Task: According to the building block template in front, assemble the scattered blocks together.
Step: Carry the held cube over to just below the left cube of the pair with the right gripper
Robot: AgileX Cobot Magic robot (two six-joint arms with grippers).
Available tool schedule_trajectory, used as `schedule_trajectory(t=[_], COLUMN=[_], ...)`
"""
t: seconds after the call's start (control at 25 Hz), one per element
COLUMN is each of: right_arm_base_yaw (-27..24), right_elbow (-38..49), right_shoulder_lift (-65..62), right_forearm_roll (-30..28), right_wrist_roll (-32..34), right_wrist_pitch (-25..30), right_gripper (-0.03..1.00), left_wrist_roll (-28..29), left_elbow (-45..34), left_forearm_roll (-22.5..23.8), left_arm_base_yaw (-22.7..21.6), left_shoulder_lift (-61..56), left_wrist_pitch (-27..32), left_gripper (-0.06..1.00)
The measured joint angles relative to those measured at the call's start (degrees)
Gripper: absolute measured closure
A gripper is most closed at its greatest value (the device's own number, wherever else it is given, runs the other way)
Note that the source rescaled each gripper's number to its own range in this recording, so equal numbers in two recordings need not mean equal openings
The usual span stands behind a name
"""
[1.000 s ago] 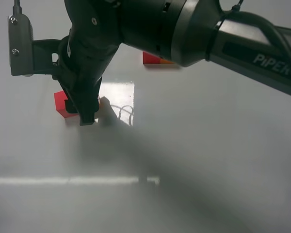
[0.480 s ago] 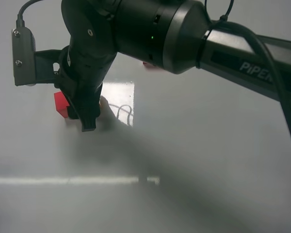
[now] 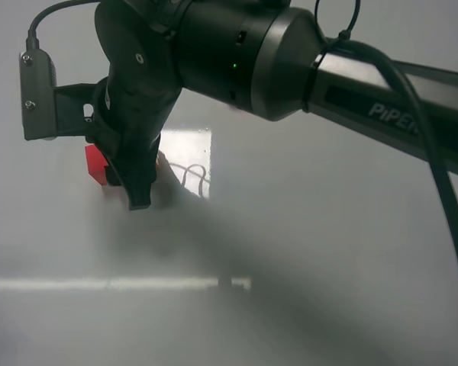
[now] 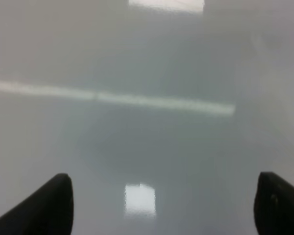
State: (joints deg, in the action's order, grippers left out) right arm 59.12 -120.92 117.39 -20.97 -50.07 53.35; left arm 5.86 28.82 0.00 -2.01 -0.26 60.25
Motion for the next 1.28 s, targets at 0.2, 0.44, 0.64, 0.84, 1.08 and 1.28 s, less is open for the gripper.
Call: schedule_trajectory(t=[0.2,0.44,0.64,0.84,1.08,1.28], right_arm_base_yaw=[0.00,0.00,0.00,0.00,0.00,0.00], right_elbow=[0.14,0.19,0.19,0.19,0.19,0.13], right_shoulder_lift=[0.06,0.06,0.06,0.06,0.06,-0.39], right_forearm_roll=[0.00,-0.05,0.01,0.12,0.38,0.44], right_wrist_roll=[0.04,-0.01,-0.05,-0.05,0.20,2.62], right_wrist_pitch=[-0.03,0.19,0.19,0.45,2.06,4.34], right_gripper=[0.69,0.95,0.95,0.95,0.95,0.95], left_wrist_roll=[-0.04,-0.14,-0.18,-0.18,-0.18,-0.18], left_elbow=[0.00,0.00,0.00,0.00,0.00,0.00], left_forearm_roll=[0.00,0.00,0.00,0.00,0.00,0.00], left_arm_base_yaw=[0.00,0.00,0.00,0.00,0.00,0.00], left_shoulder_lift=[0.00,0.00,0.00,0.00,0.00,0.00], left_wrist_pitch=[0.00,0.00,0.00,0.00,0.00,0.00], left_gripper=[0.93,0.93,0.93,0.93,0.93,0.93])
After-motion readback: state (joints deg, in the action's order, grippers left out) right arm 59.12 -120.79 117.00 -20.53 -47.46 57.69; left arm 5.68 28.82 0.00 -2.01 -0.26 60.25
